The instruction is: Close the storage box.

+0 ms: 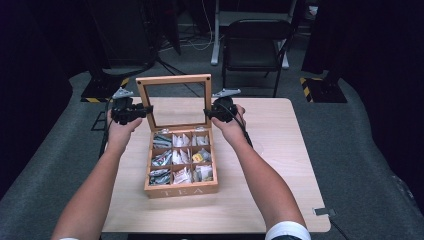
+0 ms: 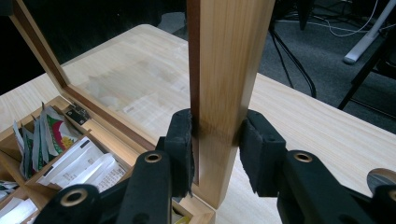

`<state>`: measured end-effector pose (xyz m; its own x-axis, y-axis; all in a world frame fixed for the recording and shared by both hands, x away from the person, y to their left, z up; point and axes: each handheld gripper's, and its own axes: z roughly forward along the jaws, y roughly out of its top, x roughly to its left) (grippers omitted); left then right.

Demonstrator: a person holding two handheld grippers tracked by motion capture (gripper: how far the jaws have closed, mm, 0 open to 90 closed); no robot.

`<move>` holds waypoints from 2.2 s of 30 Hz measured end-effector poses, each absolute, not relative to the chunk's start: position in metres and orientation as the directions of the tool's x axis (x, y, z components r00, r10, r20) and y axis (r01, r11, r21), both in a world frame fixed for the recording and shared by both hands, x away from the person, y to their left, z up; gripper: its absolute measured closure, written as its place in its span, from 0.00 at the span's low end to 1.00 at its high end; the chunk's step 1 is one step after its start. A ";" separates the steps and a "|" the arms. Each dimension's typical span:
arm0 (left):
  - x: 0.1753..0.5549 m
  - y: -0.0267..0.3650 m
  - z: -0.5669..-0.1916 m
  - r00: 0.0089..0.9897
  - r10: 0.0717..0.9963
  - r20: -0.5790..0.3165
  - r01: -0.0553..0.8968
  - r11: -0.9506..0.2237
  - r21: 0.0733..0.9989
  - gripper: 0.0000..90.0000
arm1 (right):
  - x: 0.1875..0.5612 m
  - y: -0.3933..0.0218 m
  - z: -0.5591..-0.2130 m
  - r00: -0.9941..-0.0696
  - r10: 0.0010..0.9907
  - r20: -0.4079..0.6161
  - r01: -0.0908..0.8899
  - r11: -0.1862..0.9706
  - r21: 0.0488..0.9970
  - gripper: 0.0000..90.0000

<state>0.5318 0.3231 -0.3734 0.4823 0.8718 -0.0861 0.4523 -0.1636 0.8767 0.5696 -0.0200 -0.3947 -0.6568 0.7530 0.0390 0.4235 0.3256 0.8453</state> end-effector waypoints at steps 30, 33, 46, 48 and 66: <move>0.510 0.329 -0.376 0.546 0.837 -0.046 0.397 -0.210 0.893 0.70 | 0.544 -0.025 -0.345 -0.669 0.743 0.013 0.351 0.301 0.887 0.61; 0.509 0.330 -0.376 0.549 0.835 -0.047 0.391 -0.207 0.897 0.70 | 0.540 -0.024 -0.338 -0.677 0.736 0.008 0.333 0.297 0.895 0.64; 0.495 0.333 -0.366 0.547 0.832 -0.090 0.411 -0.174 0.895 0.65 | 0.527 -0.030 -0.332 -0.699 0.715 -0.006 0.320 0.319 0.892 0.69; 0.491 0.334 -0.361 0.546 0.832 -0.098 0.405 -0.159 0.900 0.65 | 0.524 -0.030 -0.333 -0.698 0.716 -0.013 0.317 0.325 0.891 0.69; 0.464 0.329 -0.323 0.549 0.834 -0.057 0.378 -0.187 0.907 0.67 | 0.509 -0.032 -0.338 -0.707 0.707 -0.037 0.289 0.336 0.896 0.68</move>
<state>0.4639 0.3294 -0.3233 0.5491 0.8338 -0.0569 0.3783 -0.1873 0.9065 0.5091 -0.0321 -0.3380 -0.7067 0.7066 -0.0369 0.2891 0.3359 0.8964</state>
